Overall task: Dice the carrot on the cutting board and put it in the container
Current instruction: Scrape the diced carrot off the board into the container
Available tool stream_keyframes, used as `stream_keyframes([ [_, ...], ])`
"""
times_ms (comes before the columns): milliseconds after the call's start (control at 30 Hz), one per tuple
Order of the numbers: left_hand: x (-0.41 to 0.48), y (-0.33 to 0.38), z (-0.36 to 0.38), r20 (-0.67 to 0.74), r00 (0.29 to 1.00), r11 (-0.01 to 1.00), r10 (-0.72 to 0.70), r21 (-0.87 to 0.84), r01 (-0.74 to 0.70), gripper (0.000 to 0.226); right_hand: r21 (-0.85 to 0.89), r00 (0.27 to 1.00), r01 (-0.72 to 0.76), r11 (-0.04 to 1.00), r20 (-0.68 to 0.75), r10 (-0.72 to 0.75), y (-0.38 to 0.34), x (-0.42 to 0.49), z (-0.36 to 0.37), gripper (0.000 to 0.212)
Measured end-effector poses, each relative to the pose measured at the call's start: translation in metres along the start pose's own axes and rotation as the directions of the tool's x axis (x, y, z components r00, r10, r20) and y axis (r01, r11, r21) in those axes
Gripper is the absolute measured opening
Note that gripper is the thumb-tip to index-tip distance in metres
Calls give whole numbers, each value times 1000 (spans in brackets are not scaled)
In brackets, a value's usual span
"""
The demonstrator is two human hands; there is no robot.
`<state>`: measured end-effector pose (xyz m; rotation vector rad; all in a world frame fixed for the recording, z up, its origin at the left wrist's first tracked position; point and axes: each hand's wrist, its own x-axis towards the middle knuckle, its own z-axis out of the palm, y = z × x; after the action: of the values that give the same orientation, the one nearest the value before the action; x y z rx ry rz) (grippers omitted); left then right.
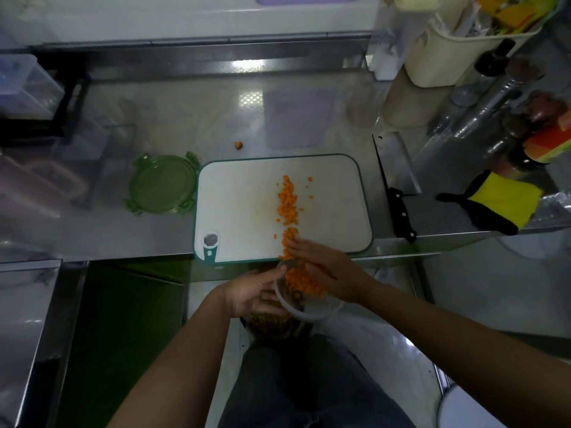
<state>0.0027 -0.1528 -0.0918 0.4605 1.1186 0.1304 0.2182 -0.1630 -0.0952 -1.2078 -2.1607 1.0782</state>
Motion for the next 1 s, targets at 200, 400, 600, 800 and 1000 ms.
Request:
stream_keyframes([
  [200, -12, -6, -20, -17, 1000, 999, 23, -28, -23, 54, 6, 986, 9, 1000, -168, -8, -15, 51, -17, 37],
  [400, -14, -6, -36, 2, 1000, 1000, 16, -13, -16, 61, -118, 985, -98, 988, -153, 80, 10, 109, -29, 46],
  [600, -14, -4, -39, 28, 999, 1000, 20, -4, -20, 61, -280, 974, -224, 934, -38, 222, 27, 125, -22, 49],
  [800, -14, -7, -37, 27, 999, 999, 34, -20, -34, 59, -153, 996, -80, 985, 22, 85, 11, 90, -6, 50],
  [1000, -17, -12, -27, 11, 998, 997, 67, -49, -67, 56, -75, 998, -63, 995, 13, 64, -2, 55, 3, 42],
])
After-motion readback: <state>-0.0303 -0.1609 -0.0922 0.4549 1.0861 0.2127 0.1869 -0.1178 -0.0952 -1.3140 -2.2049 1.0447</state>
